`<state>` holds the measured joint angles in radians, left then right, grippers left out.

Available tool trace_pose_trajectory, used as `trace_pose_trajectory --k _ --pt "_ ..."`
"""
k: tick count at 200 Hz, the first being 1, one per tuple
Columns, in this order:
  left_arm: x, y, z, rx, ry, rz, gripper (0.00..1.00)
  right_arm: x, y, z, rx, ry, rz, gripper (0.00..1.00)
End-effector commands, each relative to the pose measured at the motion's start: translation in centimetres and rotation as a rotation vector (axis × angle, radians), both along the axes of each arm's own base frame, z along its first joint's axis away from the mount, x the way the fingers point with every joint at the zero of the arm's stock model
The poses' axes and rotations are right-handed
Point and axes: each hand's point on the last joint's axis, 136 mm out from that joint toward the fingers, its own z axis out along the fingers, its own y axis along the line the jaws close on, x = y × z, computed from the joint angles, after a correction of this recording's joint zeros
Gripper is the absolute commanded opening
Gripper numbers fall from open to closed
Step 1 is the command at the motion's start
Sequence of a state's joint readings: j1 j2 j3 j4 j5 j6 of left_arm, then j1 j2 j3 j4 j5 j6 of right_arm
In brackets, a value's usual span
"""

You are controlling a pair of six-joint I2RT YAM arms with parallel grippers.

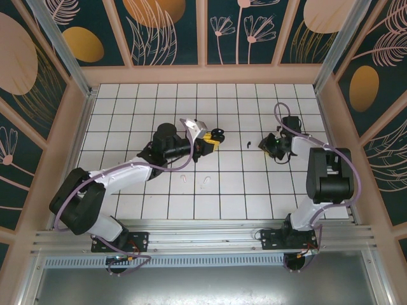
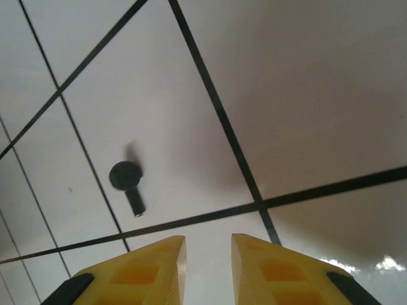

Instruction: Insert wireless bluetooth earbuds into charging case

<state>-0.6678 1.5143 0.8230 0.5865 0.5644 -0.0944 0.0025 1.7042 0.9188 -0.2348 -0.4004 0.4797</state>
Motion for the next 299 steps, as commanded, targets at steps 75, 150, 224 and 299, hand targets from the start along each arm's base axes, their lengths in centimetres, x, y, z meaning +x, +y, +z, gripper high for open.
trace_pose_trajectory --k 75,150,224,299 --pt "2.7 -1.4 0.7 -0.008 -0.025 0.006 0.0 4.5 2.8 1.8 -0.144 -0.08 0.135 0.26" --pt "3.0 -1.9 0.6 -0.047 0.019 -0.011 0.0 5.4 5.2 0.9 -0.157 -0.057 0.226 0.29" --pt "3.0 -1.7 0.5 -0.037 0.017 -0.004 0.0 4.9 5.4 0.0 -0.211 -0.023 0.256 0.29" --pt "3.0 -1.5 0.5 -0.038 0.02 -0.001 0.0 4.0 5.8 -0.8 -0.242 0.014 0.279 0.29"
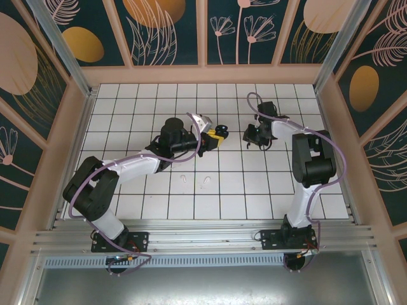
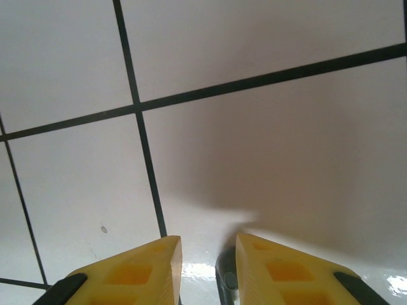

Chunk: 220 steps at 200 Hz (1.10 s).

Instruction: Insert wireless bluetooth earbuds into charging case

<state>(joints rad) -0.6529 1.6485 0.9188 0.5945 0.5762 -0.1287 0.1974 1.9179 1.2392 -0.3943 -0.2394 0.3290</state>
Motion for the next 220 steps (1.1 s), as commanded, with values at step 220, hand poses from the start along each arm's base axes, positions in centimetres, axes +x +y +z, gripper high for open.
trace_pose_trajectory --k 220 --pt "-0.9 1.3 2.2 -0.037 -0.04 0.021 0.0 -1.8 0.3 -0.4 -0.072 0.049 0.029 0.15"
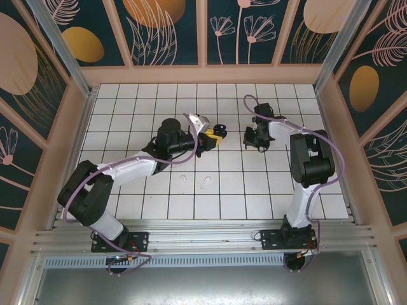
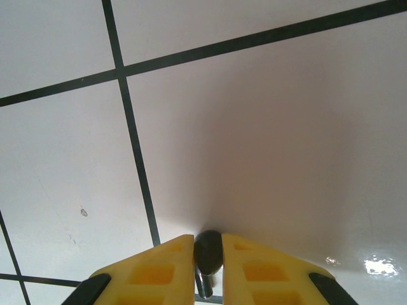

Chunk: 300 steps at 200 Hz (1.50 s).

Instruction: Insert wireless bluetooth earbuds into charging case

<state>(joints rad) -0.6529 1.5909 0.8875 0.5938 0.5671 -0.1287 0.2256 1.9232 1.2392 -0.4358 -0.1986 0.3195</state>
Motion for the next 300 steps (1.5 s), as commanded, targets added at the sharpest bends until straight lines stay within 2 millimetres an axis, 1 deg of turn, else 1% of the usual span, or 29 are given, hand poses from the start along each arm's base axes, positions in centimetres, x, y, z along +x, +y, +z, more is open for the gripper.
trace_pose_trajectory --k 1,21,43,83,109,133,164,189,211,239,265,283,287,300 --pt "-0.2 0.6 1.1 -0.024 -0.02 0.012 0.0 -0.6 0.0 0.4 -0.022 0.013 0.006 0.15" --pt "-0.3 0.7 1.0 -0.023 -0.018 0.011 0.0 -0.5 0.0 1.2 -0.017 -0.008 -0.001 0.14" --pt "-0.3 0.7 1.4 -0.025 -0.024 0.013 0.0 -0.6 0.1 2.3 -0.004 -0.036 -0.012 0.14" --pt "-0.3 0.8 2.0 -0.036 -0.026 0.018 0.0 -1.1 0.2 5.5 0.008 -0.105 -0.027 0.13" --pt "-0.4 0.9 2.2 -0.05 -0.019 0.018 0.0 -1.7 0.5 8.5 0.011 -0.168 -0.028 0.13" --pt "-0.5 0.8 2.4 -0.072 -0.015 0.014 0.0 -2.5 1.3 11.9 0.018 -0.254 -0.027 0.12" --pt "-0.6 0.7 1.7 -0.089 0.013 0.011 0.0 -3.8 2.4 16.3 0.013 -0.397 -0.034 0.12" --pt "-0.8 0.7 1.6 -0.111 0.028 0.004 0.0 -5.1 3.8 20.0 0.071 -0.512 -0.01 0.12" --pt "-0.8 0.7 1.8 -0.116 0.03 0.006 0.0 -6.0 4.0 23.1 0.121 -0.61 -0.019 0.11" --pt "-0.7 0.7 1.9 -0.116 0.029 0.011 0.0 -7.2 4.9 26.9 0.197 -0.721 0.004 0.1" --pt "-0.5 0.7 2.2 -0.114 0.016 0.017 0.0 -8.5 6.5 29.5 0.275 -0.788 0.073 0.1" --pt "-0.4 0.9 2.3 -0.102 -0.007 0.03 0.0 -9.0 7.3 30.9 0.319 -0.833 0.103 0.1" --pt "-0.4 0.9 2.4 -0.101 -0.012 0.03 0.0 -9.4 8.1 31.2 0.336 -0.84 0.127 0.1" --pt "-0.4 0.8 2.5 -0.101 -0.017 0.023 0.0 -10.0 9.0 31.9 0.368 -0.866 0.166 0.1"
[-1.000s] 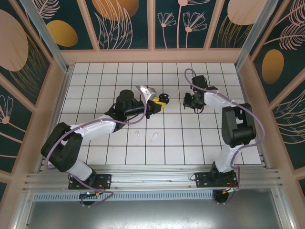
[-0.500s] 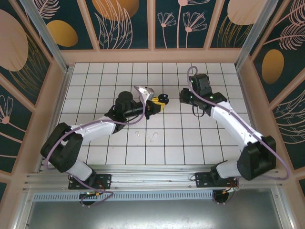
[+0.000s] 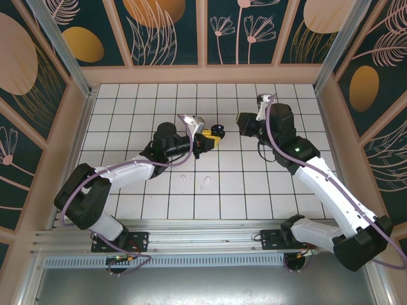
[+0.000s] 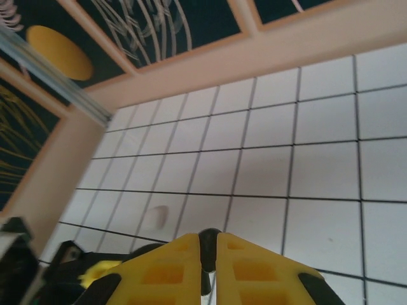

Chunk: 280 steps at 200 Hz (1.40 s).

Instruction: Insert wireless bluetooth earbuds into charging case

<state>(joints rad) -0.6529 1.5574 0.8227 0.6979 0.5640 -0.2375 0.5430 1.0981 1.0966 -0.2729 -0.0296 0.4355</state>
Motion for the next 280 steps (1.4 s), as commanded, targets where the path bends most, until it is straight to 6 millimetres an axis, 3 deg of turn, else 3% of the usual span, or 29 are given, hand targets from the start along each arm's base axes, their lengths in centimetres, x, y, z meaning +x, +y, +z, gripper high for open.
trace_pose_trajectory --k 1,34,127,160,217,280 --pt "0.3 0.2 1.7 -0.02 -0.06 0.007 0.0 -1.1 2.2 2.4 0.064 -0.095 0.095 0.1" --pt "0.4 0.1 1.9 -0.02 -0.065 0.005 0.0 -1.9 4.1 2.2 0.05 -0.138 0.176 0.1" --pt "-0.1 0.1 2.3 -0.039 -0.065 -0.014 0.0 -1.5 5.4 -1.9 -0.027 -0.11 0.223 0.1" --pt "-0.3 0.1 2.6 -0.046 -0.064 -0.018 0.0 -1.6 5.7 -2.5 -0.024 -0.114 0.241 0.1" --pt "-0.7 0.2 3.2 -0.08 -0.059 -0.029 0.0 -1.5 5.5 -2.9 -0.025 -0.126 0.235 0.1" --pt "-1.2 0.3 3.8 -0.121 -0.039 -0.05 0.0 -1.6 5.4 -1.9 -0.003 -0.187 0.228 0.1"
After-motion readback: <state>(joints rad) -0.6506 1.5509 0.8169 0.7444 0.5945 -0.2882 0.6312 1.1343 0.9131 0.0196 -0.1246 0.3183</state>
